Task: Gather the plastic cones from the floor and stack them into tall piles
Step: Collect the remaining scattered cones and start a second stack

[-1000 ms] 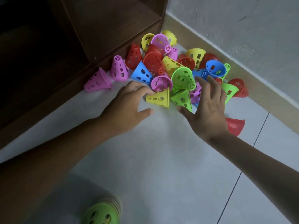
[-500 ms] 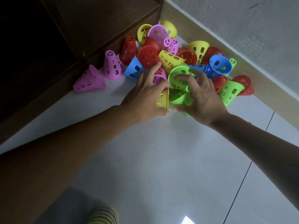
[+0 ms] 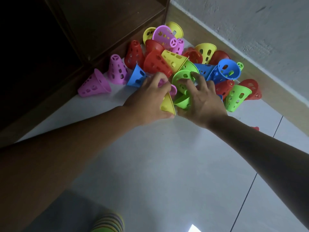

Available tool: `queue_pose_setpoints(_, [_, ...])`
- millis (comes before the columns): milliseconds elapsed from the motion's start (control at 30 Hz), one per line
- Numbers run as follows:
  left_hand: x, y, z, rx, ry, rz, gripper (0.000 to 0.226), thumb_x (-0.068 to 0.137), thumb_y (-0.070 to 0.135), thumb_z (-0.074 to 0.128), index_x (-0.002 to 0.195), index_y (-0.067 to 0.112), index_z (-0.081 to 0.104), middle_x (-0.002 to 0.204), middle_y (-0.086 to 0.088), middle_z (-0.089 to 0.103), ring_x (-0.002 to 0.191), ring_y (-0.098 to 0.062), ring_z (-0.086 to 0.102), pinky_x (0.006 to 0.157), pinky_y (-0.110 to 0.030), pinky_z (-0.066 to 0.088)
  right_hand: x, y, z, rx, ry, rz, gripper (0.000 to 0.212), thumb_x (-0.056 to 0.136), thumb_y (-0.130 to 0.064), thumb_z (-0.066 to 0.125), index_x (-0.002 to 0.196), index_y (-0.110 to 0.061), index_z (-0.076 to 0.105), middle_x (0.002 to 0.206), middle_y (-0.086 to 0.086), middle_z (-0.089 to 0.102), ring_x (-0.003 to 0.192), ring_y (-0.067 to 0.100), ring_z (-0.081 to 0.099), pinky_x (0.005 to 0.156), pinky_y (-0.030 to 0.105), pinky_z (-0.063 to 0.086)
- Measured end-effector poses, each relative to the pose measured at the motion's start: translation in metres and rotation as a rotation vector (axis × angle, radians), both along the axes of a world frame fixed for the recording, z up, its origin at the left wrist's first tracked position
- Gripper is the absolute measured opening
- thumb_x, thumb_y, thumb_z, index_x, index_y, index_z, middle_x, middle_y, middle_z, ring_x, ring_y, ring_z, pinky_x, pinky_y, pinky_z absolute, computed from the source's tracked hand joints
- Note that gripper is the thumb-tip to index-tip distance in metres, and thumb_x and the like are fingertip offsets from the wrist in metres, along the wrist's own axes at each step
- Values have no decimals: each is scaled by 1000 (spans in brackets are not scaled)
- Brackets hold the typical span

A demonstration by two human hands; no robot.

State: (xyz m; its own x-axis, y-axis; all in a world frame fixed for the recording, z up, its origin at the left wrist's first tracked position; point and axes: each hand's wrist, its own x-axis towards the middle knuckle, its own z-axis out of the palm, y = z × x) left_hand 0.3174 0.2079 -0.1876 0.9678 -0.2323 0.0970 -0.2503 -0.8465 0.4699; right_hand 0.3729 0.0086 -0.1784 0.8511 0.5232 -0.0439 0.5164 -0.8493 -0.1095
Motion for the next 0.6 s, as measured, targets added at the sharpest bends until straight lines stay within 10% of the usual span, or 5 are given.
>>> queue_pose_setpoints(600, [-77, 33, 26, -314, 48, -27, 73, 64, 59, 81, 119, 18, 56, 137, 2, 39, 125, -15, 51, 90, -30, 57, -20, -7, -8, 15, -9, -129, 84, 81, -60, 69, 151, -35, 30, 138, 12, 44, 126, 42, 36, 84, 53, 54])
